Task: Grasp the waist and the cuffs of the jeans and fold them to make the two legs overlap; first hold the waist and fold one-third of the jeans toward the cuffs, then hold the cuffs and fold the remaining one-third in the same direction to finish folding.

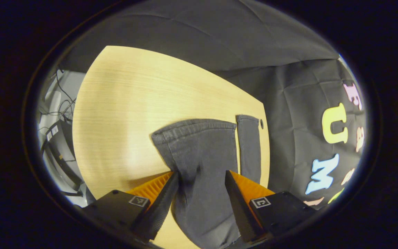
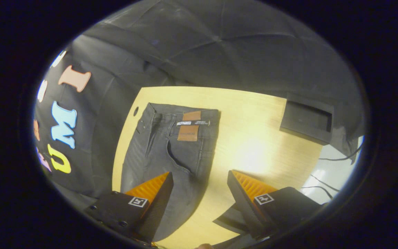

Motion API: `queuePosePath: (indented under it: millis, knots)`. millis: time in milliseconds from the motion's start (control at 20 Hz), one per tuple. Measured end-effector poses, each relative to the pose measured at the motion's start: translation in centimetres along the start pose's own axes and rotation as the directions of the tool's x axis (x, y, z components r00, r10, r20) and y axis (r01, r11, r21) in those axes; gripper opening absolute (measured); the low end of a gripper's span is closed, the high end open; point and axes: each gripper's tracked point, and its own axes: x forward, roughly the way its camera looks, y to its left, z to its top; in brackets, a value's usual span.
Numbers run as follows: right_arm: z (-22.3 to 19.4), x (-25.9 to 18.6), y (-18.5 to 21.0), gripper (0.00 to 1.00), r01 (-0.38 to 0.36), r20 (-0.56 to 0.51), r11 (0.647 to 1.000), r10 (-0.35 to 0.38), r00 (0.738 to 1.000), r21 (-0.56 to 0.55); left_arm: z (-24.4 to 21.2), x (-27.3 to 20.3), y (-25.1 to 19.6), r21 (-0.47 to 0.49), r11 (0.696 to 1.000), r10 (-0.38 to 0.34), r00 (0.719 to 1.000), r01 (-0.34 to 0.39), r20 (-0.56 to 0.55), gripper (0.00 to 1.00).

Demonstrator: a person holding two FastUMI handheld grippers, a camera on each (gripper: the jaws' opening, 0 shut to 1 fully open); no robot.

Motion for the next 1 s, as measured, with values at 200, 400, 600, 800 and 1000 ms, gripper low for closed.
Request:
queuePosePath:
  millis: [200, 400, 600, 800, 1000]
  knots:
    - [-1.0, 2.4, 3.1, 0.92, -0.087, -0.04, 0.995, 0.089, 0.995, 0.052, -0.9, 0.3, 0.4, -0.017, 1.0, 0.002, 1.0, -0.002, -0.013, 0.91]
    - [-1.9, 3.5, 3.0, 0.77, -0.01, -0.027, 0.999, 0.009, 1.0, -0.047, -1.6, 1.4, 0.8, -0.043, 0.999, 0.013, 1.0, -0.014, -0.025, 0.68]
    - [-1.6, 3.5, 1.8, 0.39, 0.028, -0.051, 0.999, -0.03, 0.998, -0.025, -1.8, 1.5, 1.8, -0.017, 1.0, 0.01, 0.999, -0.01, -0.042, 0.25]
    - [-1.7, 3.3, 1.3, 0.18, -0.015, -0.1, 0.998, 0.021, 0.995, 0.062, -1.9, 1.3, 2.4, 0.015, 0.999, 0.045, 0.997, -0.044, -0.056, 0.14]
    - [-1.3, 2.0, 2.8, 0.06, -0.092, -0.163, 0.994, 0.101, 0.981, 0.063, -1.9, 0.2, 1.4, -0.01, 0.997, 0.075, 0.991, -0.076, -0.11, 0.15]
